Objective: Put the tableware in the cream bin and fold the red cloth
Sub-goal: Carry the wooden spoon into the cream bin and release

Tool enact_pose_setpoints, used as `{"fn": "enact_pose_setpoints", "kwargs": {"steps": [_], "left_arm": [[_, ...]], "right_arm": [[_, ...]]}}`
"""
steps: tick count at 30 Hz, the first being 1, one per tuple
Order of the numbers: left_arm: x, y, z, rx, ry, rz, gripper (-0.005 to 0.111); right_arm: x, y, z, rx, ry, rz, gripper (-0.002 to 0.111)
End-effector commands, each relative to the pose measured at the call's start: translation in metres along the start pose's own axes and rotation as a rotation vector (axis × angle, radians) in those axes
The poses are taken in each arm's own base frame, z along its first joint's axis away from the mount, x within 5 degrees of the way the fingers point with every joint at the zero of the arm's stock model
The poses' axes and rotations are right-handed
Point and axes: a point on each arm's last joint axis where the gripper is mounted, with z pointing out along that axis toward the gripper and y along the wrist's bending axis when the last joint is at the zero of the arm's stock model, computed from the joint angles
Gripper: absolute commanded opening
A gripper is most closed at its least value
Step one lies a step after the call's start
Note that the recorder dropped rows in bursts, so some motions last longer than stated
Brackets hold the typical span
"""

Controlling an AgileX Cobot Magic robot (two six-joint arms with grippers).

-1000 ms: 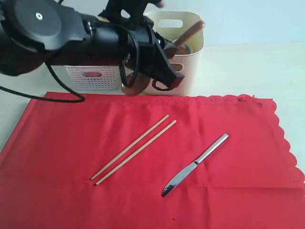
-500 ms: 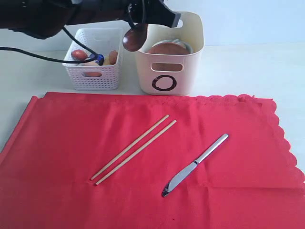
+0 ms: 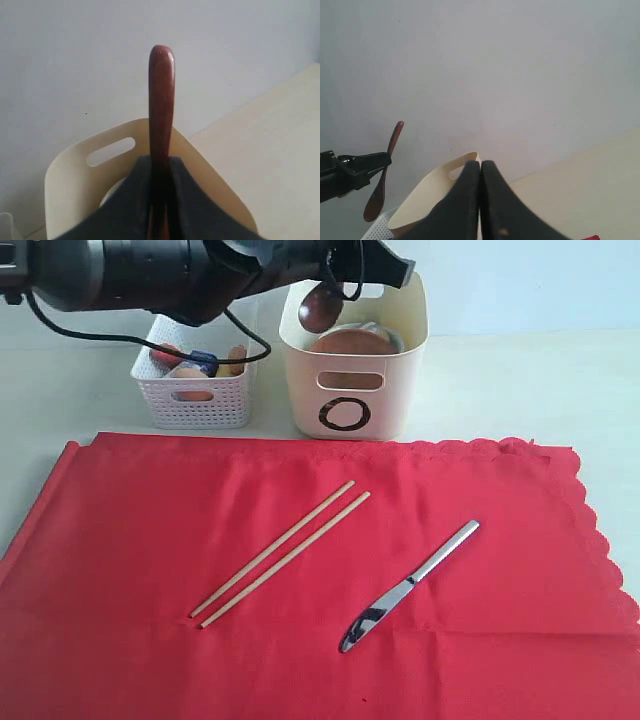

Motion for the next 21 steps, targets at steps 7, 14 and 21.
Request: {"fn": "enact_pose_setpoints", "kwargs": {"steps": [7,14,21], "left_arm": [[0.01,-0.003,0.022,-0.009,0.003,-0.026,0.0],[0.014,-0.003,0.026,-0.016,0.008,-0.022,0.0],[0.015,-0.004,0.03,-0.017,0.005,-0.023,0.003]], "right_arm": [[0.0,0.0,0.0,0.0,-0.007,-0.011,0.0],[0.0,-0.001,0.0,0.001,-0.006,-0.01,0.0],[0.0,-0.001,0.0,0.001,-0.006,-0.01,0.0]]}}
